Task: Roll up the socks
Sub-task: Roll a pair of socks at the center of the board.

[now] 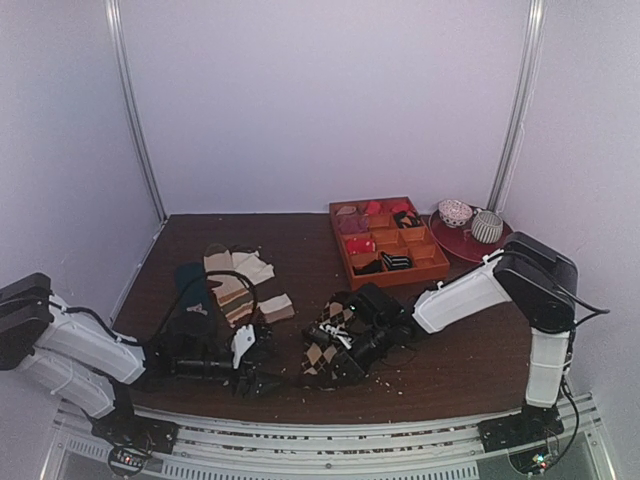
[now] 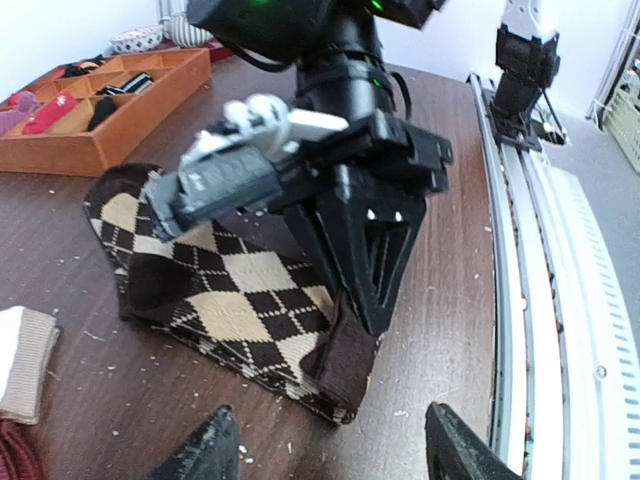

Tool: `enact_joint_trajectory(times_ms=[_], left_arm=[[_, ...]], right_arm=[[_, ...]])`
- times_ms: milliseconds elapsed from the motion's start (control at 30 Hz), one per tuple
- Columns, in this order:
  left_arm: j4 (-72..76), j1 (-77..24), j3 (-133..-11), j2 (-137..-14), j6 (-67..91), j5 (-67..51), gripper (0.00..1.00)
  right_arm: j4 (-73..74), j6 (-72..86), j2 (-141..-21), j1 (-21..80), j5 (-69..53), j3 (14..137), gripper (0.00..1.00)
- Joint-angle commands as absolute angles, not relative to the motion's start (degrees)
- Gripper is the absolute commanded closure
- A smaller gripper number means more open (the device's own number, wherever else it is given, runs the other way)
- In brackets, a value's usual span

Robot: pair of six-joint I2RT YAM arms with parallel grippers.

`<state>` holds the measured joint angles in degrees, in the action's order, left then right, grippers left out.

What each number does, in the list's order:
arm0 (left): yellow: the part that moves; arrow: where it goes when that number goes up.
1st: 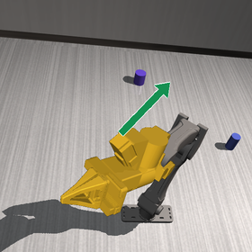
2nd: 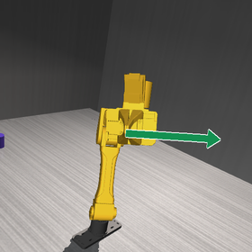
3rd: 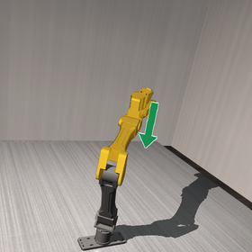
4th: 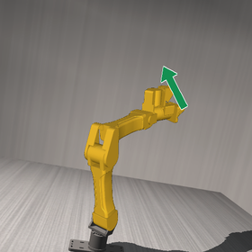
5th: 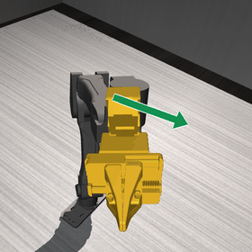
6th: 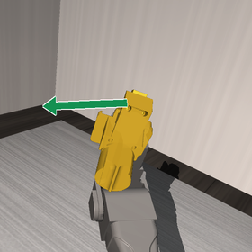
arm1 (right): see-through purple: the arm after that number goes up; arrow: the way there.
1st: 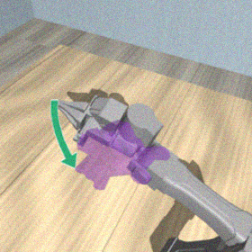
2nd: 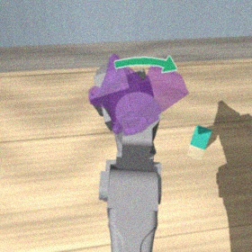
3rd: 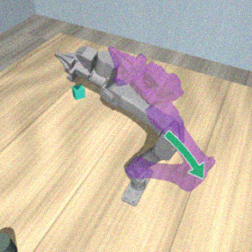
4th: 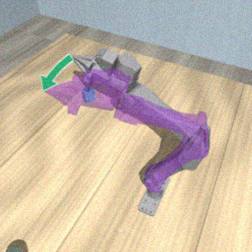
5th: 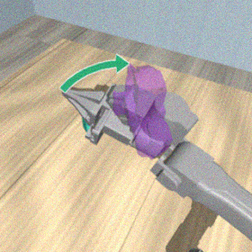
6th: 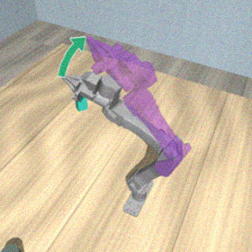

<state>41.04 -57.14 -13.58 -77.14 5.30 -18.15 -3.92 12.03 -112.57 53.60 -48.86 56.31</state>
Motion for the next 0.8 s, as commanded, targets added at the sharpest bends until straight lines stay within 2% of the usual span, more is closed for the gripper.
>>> enact_joint_trajectory(times_ms=[0,267,433,633,767], left_arm=[[51.47,-58.35,-16.13,-85.02,1.27,-21.03,0.37],[57.90,-60.11,-20.41,-94.59,0.46,-22.93,0.39],[56.67,-60.11,-22.72,-98.36,0.42,-25.82,0.49],[55.29,-60.12,-25.04,-102.73,0.71,-26.39,0.56],[52.48,-60.12,-27.28,-105.06,0.52,-26.11,0.57]], right_arm=[[7.25,16.05,-117.72,52.58,-48.43,53.76,0.94],[8.29,15.44,-118.27,51.53,-48.16,53.94,0.94],[7.29,15.89,-118.59,51.33,-48.27,53.47,0.94],[6.52,16.13,-118.87,51.33,-48.34,52.92,0.95],[6.25,16.26,-118.94,51.25,-48.59,52.82,0.95]])
